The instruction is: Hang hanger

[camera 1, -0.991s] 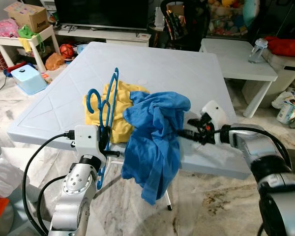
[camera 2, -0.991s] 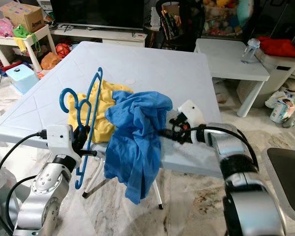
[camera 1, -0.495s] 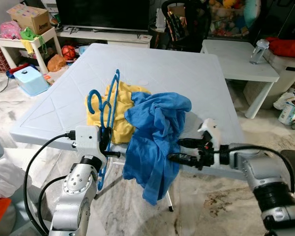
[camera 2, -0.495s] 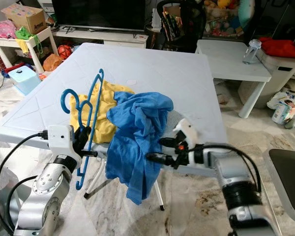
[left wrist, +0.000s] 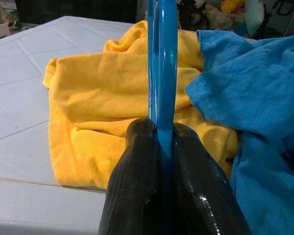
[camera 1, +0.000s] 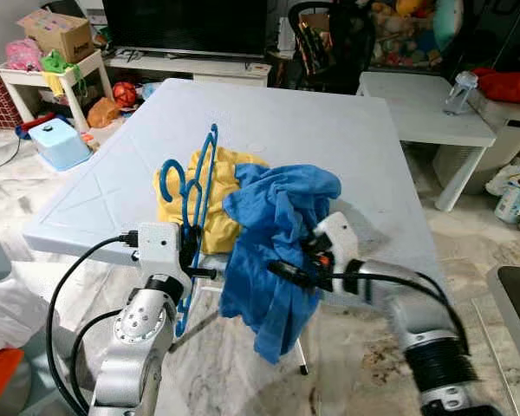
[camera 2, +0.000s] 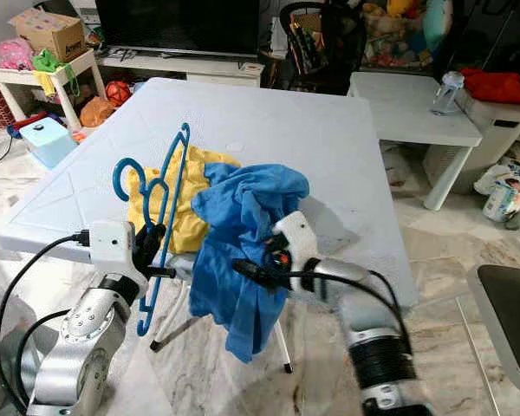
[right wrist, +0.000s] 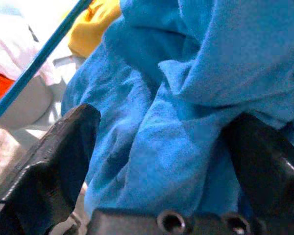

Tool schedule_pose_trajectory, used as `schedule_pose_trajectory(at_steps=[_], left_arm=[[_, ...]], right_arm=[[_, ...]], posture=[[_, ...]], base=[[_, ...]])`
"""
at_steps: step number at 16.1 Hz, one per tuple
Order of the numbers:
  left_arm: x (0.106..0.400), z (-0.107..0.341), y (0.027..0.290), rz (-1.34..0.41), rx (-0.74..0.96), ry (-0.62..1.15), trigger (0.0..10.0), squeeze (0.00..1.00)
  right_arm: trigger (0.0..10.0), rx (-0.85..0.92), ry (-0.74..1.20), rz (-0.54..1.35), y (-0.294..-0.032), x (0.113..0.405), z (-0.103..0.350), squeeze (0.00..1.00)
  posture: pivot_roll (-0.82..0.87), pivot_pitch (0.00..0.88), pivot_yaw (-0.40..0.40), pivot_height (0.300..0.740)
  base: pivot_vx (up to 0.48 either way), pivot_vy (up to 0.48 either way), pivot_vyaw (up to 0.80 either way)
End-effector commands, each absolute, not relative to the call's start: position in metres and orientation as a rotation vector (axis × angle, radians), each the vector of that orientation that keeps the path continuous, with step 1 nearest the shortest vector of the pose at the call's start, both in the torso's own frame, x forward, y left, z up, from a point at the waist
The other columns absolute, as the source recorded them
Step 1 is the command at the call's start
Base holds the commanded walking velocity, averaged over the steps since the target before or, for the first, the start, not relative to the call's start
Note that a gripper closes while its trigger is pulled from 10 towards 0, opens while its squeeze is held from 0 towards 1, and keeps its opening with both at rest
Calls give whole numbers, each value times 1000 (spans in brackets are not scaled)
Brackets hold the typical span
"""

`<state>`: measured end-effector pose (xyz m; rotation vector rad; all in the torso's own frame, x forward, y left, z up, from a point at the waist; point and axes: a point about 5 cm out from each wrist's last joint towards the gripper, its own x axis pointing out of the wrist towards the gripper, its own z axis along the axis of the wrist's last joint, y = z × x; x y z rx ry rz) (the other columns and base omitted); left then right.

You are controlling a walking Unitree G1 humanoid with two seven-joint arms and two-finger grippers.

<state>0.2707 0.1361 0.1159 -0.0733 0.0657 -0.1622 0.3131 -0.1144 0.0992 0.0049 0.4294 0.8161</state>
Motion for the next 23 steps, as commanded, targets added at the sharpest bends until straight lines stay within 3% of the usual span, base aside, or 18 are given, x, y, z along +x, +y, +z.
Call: schedule_pose_trajectory(at_steps=[1, 2, 7, 23], left_arm=[[272, 117, 135, -166, -76, 65, 10000, 0], [272, 117, 134, -168, -77, 64, 10000, 0], [272, 118, 135, -163, -73, 63, 10000, 0], [265, 115, 136, -151, -69, 76, 10000, 0]], right_arm=[[10000, -40, 407, 772, -110, 313, 102, 0], [0, -39, 400, 766, -102, 312, 101, 0], [0, -68, 385, 672, -86, 313, 94, 0], [0, 55, 392, 346, -107, 335, 83, 0]], posture=[[28, 0, -30, 740], [28, 0, -30, 740], [38, 0, -35, 740], [48, 0, -46, 740]], base=[[0, 0, 0], [0, 0, 0], [0, 0, 0], [0, 0, 0]])
